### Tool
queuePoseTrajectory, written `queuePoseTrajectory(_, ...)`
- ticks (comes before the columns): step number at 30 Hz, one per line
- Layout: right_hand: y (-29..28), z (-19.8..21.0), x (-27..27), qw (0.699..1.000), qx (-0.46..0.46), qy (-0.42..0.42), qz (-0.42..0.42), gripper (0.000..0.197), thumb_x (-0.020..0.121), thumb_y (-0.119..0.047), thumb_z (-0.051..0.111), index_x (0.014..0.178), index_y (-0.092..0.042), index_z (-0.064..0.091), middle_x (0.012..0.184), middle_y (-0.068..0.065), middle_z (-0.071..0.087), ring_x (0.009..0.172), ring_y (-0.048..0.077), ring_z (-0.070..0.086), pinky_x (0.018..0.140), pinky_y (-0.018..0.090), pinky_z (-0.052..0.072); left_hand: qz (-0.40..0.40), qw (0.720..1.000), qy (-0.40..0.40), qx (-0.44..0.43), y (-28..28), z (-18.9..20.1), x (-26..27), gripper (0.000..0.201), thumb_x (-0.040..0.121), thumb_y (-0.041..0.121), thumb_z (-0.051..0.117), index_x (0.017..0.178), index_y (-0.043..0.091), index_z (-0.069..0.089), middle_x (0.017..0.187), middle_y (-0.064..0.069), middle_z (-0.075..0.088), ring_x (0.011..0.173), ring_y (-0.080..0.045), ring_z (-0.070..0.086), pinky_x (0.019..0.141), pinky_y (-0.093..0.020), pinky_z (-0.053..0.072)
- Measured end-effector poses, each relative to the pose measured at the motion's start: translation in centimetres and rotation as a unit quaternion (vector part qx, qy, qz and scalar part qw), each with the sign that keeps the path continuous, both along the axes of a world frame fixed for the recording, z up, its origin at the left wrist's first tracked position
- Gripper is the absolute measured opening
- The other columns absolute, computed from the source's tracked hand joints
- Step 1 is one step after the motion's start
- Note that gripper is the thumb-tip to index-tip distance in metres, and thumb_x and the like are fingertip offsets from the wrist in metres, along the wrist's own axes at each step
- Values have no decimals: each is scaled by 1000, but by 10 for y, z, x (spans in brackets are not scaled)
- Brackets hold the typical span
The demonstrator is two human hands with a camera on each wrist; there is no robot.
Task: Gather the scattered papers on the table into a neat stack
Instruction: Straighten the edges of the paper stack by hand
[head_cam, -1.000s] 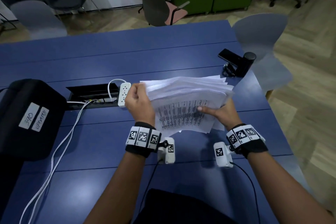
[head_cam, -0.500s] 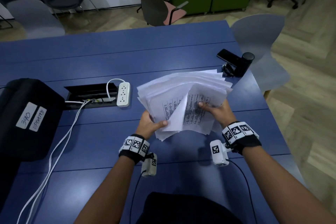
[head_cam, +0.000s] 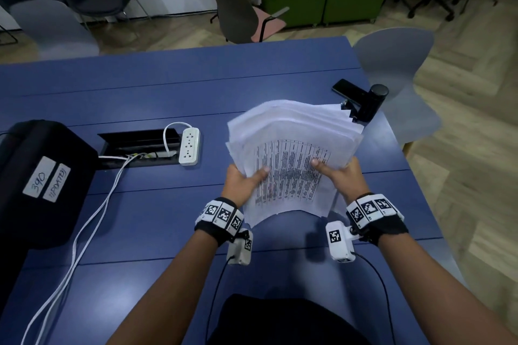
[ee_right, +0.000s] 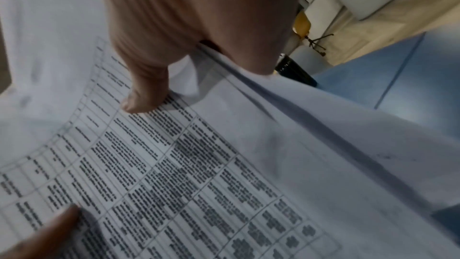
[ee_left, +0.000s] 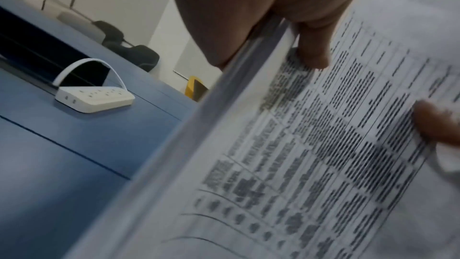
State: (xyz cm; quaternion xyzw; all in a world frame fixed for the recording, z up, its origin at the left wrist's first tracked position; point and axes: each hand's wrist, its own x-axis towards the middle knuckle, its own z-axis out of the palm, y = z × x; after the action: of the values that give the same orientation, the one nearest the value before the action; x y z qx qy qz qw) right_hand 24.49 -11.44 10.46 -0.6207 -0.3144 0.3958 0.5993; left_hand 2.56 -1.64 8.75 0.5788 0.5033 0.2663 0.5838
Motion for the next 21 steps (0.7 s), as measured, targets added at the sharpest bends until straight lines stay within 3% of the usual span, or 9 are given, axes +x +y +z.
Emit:
queuePoseTrajectory(1,-1,6,1,1000,8,-10,9,26,75,-10,79,92,-27,69,97,-4,75,96,11,70,91,37,54,34,999,-22,-11,3,1,1,80,55,57,86,113,9,58,111,-11,68,103,-24,67,91,-51,54)
queuePoseTrajectory(3,-3,19,4,999,35,-23,13,29,74,-11,79,95,-28,71,99,-6,75,100,13,70,90,34,54,70,995,-68,-8,2,25,6,87,54,55,87,120,10,53,116,-8,67,107,-21,65,94,-47,52)
queuePoseTrajectory(6,-6,33,11,997,77,-16,-6,43,74,-9,78,114,0,65,104,-7,74,100,11,70,83,22,56,41,988,-146,36,-1,61,10,37,74,12,81,103,22,60,97,8,74,95,-6,69,89,-32,56)
queuePoseTrajectory(7,-8,33,14,997,81,-16,-7,47,74,-8,78,117,4,62,103,-10,73,99,8,69,79,17,54,25,985,-162,54,-4,69,9,35,77,1,76,95,28,62,89,12,74,89,-2,69,83,-25,57)
queuePoseTrajectory(9,-13,28,14,998,51,-36,4,49,73,-11,79,117,2,63,98,-15,74,96,2,69,77,12,53,8,985,-159,67,-8,64,6,39,77,-5,74,87,31,63,85,15,74,84,0,69,75,-17,54)
queuePoseTrajectory(11,-17,16,13,999,2,-42,33,48,68,-11,82,113,-5,65,98,-9,75,97,5,69,86,25,57,4,988,-138,69,-13,45,1,41,74,-7,75,92,28,64,87,15,74,86,-1,69,75,-17,54)
queuePoseTrajectory(14,-19,-1,8,996,-22,-53,69,44,61,-11,85,100,-19,68,95,-6,75,93,7,70,94,42,53,10,990,-132,58,-18,28,-5,42,72,-10,75,96,23,69,93,7,76,92,-10,71,82,-30,58)
queuePoseTrajectory(17,-14,5,3,998,11,-36,57,47,62,-6,84,106,-11,68,102,2,74,95,13,70,93,38,55,6,988,-135,68,-16,33,-5,38,74,-6,75,94,27,71,93,8,76,91,-10,70,83,-31,57)
queuePoseTrajectory(21,-3,28,-1,997,51,-58,31,43,69,0,81,102,-24,68,96,-12,75,96,8,70,91,31,55,22,986,-145,84,-10,52,5,34,78,-4,74,94,26,69,90,11,75,88,-7,70,80,-27,55)
